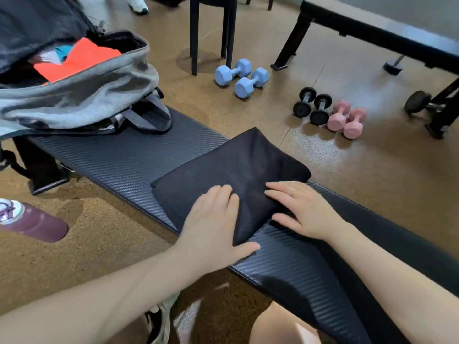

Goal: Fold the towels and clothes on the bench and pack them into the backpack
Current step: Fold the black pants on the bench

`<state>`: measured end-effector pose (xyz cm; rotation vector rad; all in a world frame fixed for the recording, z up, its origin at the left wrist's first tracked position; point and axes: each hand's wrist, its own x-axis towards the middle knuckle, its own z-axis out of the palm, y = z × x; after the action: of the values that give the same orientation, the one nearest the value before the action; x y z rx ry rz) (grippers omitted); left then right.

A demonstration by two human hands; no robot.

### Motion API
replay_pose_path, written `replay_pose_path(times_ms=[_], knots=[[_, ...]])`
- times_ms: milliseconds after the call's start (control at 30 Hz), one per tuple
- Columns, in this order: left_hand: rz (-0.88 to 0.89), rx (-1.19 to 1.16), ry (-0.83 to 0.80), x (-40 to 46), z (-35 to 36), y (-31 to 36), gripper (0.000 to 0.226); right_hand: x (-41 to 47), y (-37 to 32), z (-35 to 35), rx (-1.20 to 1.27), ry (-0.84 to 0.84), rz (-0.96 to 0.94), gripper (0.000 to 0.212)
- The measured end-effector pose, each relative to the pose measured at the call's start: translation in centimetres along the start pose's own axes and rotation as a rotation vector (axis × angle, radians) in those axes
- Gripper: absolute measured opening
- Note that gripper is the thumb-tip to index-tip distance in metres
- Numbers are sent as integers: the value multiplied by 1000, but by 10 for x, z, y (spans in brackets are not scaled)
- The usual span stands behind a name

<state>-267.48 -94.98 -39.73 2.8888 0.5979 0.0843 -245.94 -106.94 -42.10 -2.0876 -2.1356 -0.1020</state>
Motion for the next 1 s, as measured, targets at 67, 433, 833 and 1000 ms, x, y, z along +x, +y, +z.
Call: replay_pose_path(times_ms=[67, 433, 833, 1000], knots=[[-16, 28, -71, 2, 3, 23, 79, -13, 10, 7, -62, -148, 26, 63], [-306, -139, 208, -15, 16, 3, 30, 17, 30, 17, 111, 57, 374, 47], [-256, -1094, 460, -32, -61, -15, 23, -39, 5, -79, 1072, 246, 710, 17], [-318, -1498, 86, -22, -93, -10, 17, -63, 13, -108, 1574, 20, 628, 71]])
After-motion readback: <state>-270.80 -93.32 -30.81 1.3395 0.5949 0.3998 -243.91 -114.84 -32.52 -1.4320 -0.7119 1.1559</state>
